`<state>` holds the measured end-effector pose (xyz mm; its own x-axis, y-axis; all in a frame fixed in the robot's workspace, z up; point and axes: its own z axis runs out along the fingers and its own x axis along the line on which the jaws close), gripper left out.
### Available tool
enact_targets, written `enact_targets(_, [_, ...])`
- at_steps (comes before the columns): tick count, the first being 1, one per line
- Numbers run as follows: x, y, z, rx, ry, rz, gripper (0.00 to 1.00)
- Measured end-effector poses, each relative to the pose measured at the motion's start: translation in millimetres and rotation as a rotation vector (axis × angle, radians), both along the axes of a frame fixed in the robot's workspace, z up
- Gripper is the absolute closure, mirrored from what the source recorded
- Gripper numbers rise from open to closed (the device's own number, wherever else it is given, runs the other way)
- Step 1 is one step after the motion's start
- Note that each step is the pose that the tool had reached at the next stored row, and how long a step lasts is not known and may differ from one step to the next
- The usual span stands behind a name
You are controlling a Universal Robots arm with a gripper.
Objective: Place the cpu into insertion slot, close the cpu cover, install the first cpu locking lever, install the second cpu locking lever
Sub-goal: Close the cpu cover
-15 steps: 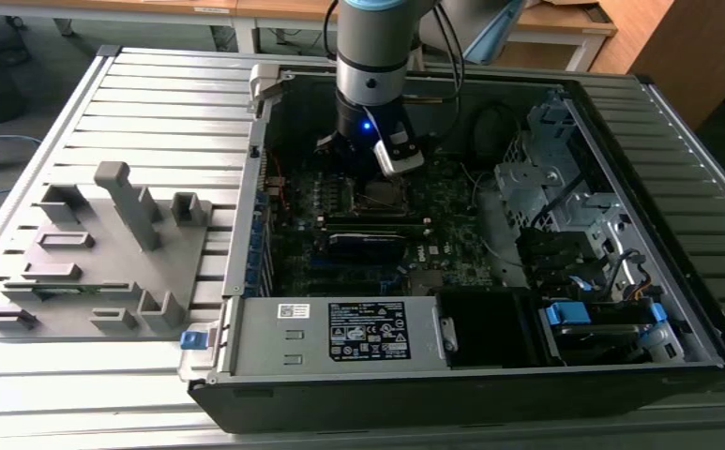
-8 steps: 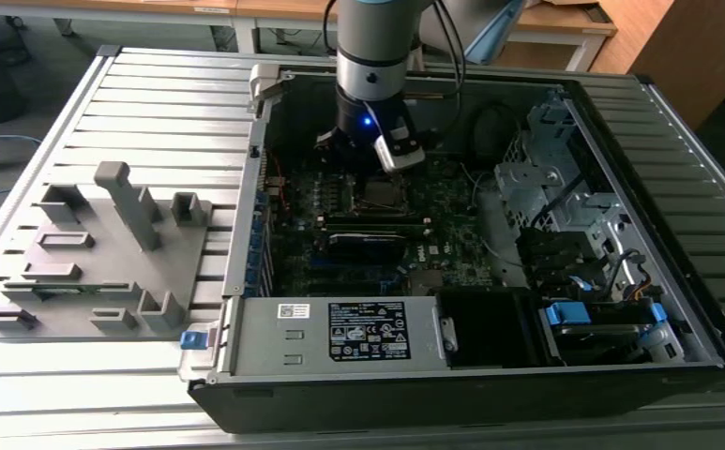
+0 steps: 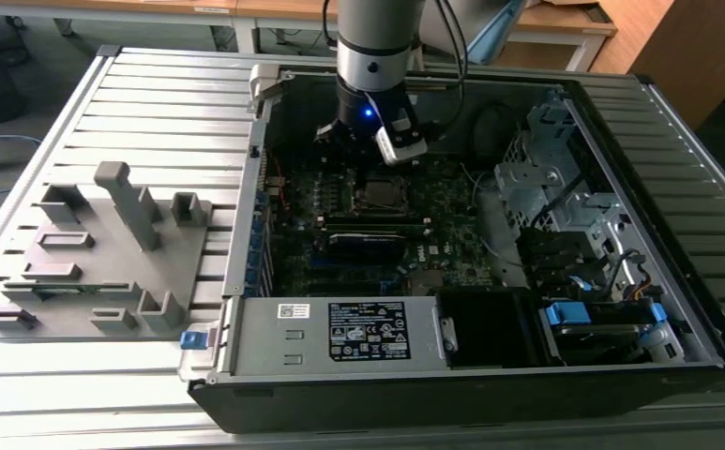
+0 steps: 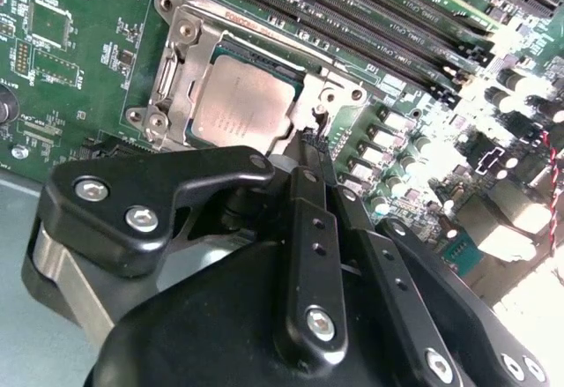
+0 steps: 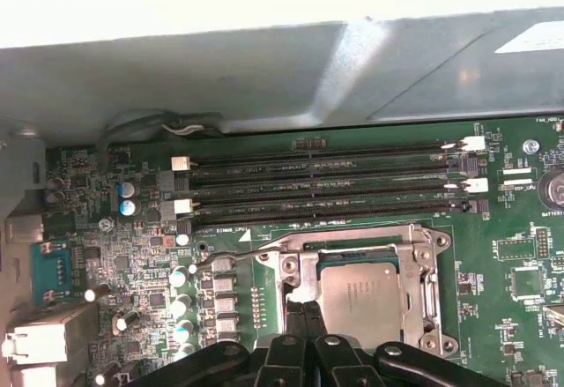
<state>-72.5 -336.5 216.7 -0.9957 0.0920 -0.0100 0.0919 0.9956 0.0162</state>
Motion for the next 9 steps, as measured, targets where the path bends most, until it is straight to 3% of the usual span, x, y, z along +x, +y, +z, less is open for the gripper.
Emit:
enact_targets(6, [0.8,0.0,0.1,-0.0003,0.0002,0.0,0.89])
enact_targets(9, [6.0,0.0,0.0,-0.0002,0.0001,0.0,0.89])
